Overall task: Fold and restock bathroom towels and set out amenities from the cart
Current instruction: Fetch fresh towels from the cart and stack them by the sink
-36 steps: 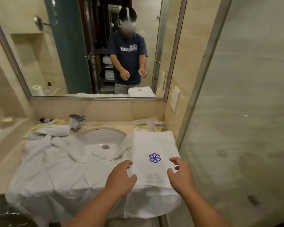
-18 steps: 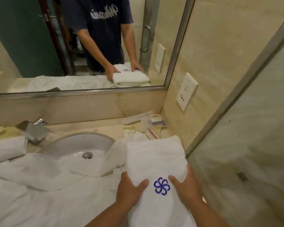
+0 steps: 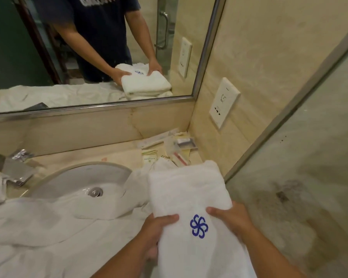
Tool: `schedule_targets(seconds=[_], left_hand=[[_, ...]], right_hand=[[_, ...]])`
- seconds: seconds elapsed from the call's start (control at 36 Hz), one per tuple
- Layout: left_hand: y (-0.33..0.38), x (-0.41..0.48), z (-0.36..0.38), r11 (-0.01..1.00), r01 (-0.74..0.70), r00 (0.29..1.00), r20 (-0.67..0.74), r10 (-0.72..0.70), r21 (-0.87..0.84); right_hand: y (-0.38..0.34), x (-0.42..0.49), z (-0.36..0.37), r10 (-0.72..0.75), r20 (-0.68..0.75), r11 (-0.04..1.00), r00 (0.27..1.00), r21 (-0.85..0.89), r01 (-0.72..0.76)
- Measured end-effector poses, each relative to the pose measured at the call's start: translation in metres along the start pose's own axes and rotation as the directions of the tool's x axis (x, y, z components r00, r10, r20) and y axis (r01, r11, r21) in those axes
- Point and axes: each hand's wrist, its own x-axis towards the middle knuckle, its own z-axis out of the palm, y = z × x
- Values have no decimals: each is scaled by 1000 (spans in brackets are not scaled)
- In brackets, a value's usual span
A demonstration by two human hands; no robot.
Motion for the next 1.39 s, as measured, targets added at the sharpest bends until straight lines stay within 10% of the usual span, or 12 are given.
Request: schedule_targets(seconds=[0.25,0.86,1.39], left_hand=[[16,-23,4,994,-103,990,95,100,30],[-13,-211,113,834,-517,792,478,380,194],[-170,-327,261,828,-501,501,864,39,253]], right_hand=[[-7,-40,-19,-133,20,969,991,211,126],[47,-259,-145,-369,-439,711,819,434,553],[214,-476,-261,-72,-855,617,514,367,696]])
